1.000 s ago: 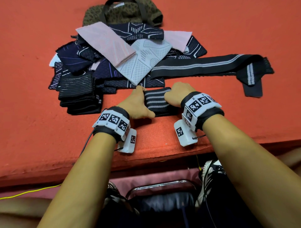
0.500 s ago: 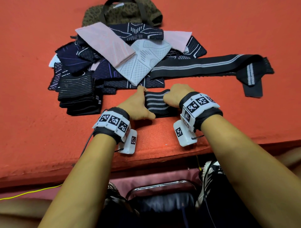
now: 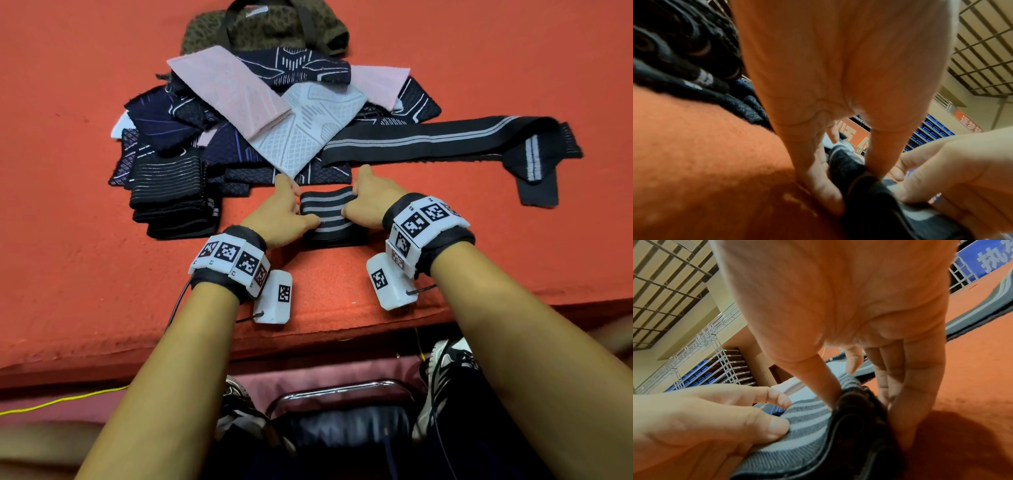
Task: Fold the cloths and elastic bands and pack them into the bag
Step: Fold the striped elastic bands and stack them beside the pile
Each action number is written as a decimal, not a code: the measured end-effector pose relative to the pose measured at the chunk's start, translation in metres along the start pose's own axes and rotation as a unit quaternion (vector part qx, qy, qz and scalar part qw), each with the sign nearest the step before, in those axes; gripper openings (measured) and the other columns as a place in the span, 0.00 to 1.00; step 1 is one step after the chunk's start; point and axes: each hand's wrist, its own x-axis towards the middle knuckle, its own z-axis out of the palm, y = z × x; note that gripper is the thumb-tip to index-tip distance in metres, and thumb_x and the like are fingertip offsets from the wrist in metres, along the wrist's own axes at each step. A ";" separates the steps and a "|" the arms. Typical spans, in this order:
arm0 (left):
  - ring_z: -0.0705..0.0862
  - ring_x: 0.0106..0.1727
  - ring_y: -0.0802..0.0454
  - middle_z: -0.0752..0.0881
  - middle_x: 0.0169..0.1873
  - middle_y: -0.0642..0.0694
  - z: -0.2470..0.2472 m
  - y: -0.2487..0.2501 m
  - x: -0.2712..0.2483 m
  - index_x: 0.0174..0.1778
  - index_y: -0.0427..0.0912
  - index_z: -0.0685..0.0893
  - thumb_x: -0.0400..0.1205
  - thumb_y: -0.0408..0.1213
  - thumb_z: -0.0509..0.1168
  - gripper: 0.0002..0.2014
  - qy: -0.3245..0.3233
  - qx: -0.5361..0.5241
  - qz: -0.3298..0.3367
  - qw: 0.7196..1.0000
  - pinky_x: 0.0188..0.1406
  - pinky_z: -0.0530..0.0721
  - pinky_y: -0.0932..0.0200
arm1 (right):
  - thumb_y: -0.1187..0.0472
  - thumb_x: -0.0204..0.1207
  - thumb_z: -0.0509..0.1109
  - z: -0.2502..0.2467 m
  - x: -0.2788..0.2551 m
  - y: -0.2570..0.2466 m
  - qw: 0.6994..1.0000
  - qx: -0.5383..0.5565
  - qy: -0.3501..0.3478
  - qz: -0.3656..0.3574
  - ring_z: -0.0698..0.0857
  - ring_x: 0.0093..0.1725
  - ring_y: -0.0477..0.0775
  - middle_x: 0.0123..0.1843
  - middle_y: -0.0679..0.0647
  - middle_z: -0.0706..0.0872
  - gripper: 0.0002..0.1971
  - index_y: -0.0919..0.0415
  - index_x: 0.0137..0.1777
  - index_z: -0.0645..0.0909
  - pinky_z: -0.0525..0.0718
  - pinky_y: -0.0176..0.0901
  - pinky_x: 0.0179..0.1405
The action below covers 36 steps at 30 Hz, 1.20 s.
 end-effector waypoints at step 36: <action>0.78 0.31 0.48 0.81 0.28 0.45 -0.113 -0.091 -0.070 0.33 0.43 0.80 0.72 0.39 0.77 0.11 0.129 0.052 -0.167 0.976 0.37 0.79 0.51 | 0.47 0.82 0.66 0.085 0.004 -0.108 0.969 -0.025 -0.063 -0.239 0.81 0.45 0.59 0.43 0.56 0.84 0.17 0.54 0.34 0.70 0.72 0.45 0.40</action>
